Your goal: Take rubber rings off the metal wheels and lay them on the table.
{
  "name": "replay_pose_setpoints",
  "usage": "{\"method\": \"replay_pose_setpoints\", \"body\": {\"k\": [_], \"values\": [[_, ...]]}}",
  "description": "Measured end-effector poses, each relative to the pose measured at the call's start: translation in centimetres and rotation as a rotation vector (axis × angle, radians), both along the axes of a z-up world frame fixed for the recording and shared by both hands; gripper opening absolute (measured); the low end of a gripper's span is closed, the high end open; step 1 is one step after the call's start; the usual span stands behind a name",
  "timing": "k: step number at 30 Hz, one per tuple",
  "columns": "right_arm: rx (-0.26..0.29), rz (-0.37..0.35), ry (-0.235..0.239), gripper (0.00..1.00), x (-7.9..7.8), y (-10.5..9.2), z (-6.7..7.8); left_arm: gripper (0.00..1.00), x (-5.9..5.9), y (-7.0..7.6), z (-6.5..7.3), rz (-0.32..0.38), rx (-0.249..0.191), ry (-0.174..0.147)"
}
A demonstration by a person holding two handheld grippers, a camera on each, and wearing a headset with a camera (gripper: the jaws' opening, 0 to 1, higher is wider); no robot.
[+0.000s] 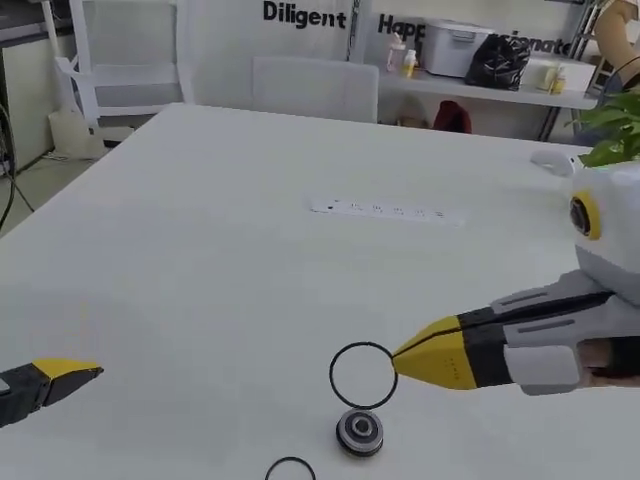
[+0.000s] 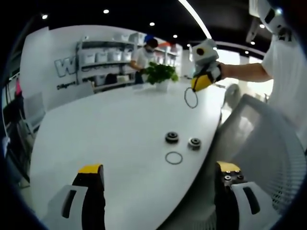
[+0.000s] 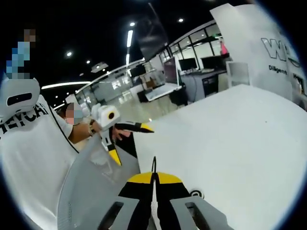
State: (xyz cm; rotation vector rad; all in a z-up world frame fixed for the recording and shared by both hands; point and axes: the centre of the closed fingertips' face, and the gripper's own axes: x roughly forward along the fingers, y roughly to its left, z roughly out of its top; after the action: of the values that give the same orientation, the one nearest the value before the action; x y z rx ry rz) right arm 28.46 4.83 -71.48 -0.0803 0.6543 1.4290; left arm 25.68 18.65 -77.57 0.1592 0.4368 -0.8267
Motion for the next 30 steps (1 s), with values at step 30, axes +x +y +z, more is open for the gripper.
{"method": "replay_pose_setpoints", "body": {"k": [30], "values": [[-0.128,0.005,0.225,0.0,-0.8,4.4,-11.5,0.96,-0.1,-0.3,-0.5,-0.006,0.0,0.018]]}}
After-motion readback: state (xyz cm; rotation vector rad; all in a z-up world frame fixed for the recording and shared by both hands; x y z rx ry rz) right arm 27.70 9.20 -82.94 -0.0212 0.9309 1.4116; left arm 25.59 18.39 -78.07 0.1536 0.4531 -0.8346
